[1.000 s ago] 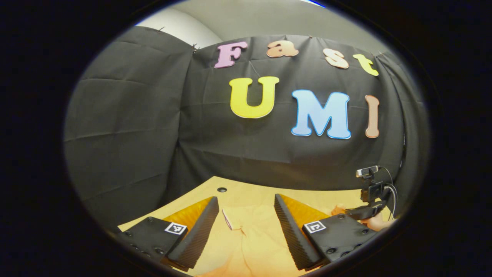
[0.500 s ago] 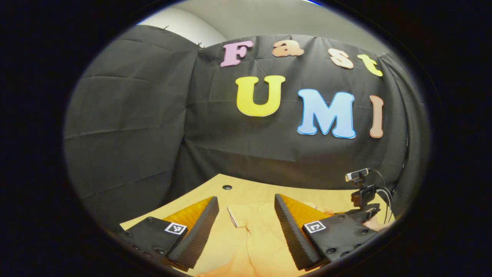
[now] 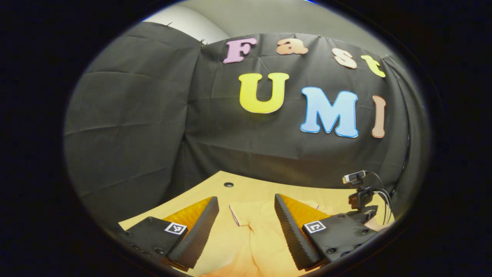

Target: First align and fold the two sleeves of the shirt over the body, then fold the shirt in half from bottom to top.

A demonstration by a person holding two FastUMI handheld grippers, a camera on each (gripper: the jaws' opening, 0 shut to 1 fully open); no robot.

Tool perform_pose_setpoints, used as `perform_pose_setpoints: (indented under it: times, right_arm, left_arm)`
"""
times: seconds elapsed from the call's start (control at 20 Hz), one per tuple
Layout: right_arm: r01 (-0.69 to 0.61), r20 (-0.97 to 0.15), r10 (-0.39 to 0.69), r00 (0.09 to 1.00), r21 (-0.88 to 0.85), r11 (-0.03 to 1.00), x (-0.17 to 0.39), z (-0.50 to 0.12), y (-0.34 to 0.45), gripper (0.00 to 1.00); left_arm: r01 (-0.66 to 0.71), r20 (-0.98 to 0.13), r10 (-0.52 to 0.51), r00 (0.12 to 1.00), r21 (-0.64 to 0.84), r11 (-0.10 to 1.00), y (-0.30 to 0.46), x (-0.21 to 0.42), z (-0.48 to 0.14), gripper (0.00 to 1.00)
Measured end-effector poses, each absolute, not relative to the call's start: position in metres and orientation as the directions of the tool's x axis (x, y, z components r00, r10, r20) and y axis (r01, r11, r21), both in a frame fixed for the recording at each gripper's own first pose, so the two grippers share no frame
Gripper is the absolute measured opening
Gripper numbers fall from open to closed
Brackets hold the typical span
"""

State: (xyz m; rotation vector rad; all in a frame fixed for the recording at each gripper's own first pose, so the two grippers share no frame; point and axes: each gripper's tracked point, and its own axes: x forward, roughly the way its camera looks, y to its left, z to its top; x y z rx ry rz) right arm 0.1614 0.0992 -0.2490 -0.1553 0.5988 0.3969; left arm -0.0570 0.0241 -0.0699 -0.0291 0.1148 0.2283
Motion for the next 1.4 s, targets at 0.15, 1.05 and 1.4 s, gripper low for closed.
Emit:
perform_pose_setpoints:
  times: [0.15,1.05,1.4]
  right_arm:
    - [-0.383,-0.564,0.3,0.769,-0.032,0.923,0.154,-0.238,0.1,0.43]
    - [-0.126,-0.419,0.122,0.9,0.017,0.992,0.048,-0.128,0.093,0.79]
    - [-0.111,-0.368,0.1,0.925,-0.01,0.994,0.014,-0.098,0.088,0.79]
  left_arm:
    - [-0.204,-0.124,0.2,0.972,-0.018,0.979,0.031,-0.048,-0.074,0.94]
    - [-0.003,-0.264,-0.008,0.965,-0.04,0.999,0.09,0.11,-0.181,0.95]
    - [-0.054,-0.338,0.041,0.94,-0.031,0.998,0.114,0.157,-0.24,0.95]
